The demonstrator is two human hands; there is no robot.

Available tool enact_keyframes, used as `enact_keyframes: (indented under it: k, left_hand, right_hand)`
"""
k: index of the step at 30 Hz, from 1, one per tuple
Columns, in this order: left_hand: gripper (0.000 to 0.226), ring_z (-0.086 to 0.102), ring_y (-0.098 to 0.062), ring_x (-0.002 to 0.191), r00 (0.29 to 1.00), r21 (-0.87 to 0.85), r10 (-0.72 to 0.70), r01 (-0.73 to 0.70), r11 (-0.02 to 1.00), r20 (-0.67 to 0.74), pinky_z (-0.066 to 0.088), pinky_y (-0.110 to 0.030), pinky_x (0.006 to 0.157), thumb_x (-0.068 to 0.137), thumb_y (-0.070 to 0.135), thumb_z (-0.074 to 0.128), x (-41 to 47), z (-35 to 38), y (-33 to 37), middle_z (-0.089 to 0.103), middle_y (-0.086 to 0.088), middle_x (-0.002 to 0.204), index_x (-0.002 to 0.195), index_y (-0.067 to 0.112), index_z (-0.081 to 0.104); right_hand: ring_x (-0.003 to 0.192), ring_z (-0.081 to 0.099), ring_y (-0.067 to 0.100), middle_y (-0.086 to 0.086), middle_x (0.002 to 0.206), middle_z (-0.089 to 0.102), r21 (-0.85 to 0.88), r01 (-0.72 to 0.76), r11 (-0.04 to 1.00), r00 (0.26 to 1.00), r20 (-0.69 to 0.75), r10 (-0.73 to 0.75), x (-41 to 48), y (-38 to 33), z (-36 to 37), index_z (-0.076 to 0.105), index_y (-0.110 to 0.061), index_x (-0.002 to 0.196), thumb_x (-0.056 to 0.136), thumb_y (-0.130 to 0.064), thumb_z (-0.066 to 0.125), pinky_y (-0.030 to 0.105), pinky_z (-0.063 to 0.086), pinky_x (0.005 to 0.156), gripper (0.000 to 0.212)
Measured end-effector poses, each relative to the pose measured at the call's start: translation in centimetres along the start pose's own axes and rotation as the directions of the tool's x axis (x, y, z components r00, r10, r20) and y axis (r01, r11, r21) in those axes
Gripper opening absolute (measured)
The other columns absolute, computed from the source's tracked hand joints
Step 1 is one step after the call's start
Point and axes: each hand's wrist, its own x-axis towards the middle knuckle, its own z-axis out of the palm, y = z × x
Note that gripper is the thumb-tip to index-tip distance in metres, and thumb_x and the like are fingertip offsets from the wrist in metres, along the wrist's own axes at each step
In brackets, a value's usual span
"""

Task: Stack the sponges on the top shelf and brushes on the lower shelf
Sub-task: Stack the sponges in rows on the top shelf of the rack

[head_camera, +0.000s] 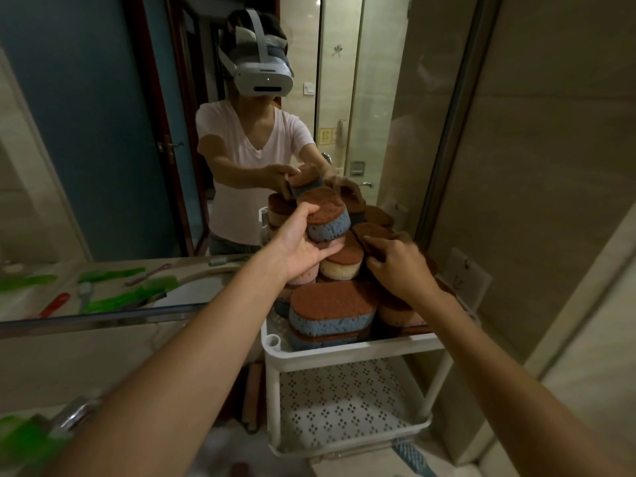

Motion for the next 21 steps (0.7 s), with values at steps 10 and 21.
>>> enact_keyframes:
  k: [10, 21]
  left_hand:
    - [0.043, 0.045, -0.03, 0.129, 0.999, 0.164, 0.041, -0.043, 0.986, 0.016, 0.035, -0.043, 0.106, 0.094, 0.018, 0.039, -0.3, 1.9, 0.2, 0.048, -0.014, 0.139, 0.136, 0.009, 0.04]
    - [0.042, 0.052, -0.027, 0.121, 0.987, 0.508, -0.075, -0.007, 0.861, 0.141, 0.044, -0.036, 0.098, 0.1, 0.03, 0.032, -0.3, 7.5, -2.0, 0.055, -0.015, 0.129, 0.131, 0.007, 0.047]
  right_hand:
    - [0.117, 0.049, 0.022, 0.007, 0.129, 0.053, 0.234, 0.049, 0.971, 0.997, -0.062, -0.036, -0.6, -1.1, -3.1, 0.051, -0.017, 0.126, 0.085, -0.021, 0.056, 0.029, 0.041, 0.091, 0.041]
    - [0.104, 0.057, 0.017, 0.005, 0.115, 0.059, 0.287, 0.191, 0.939, 0.922, -0.38, -0.072, -2.3, 0.9, -5.4, 0.048, -0.016, 0.123, 0.085, -0.017, 0.063, 0.028, 0.049, 0.085, 0.041]
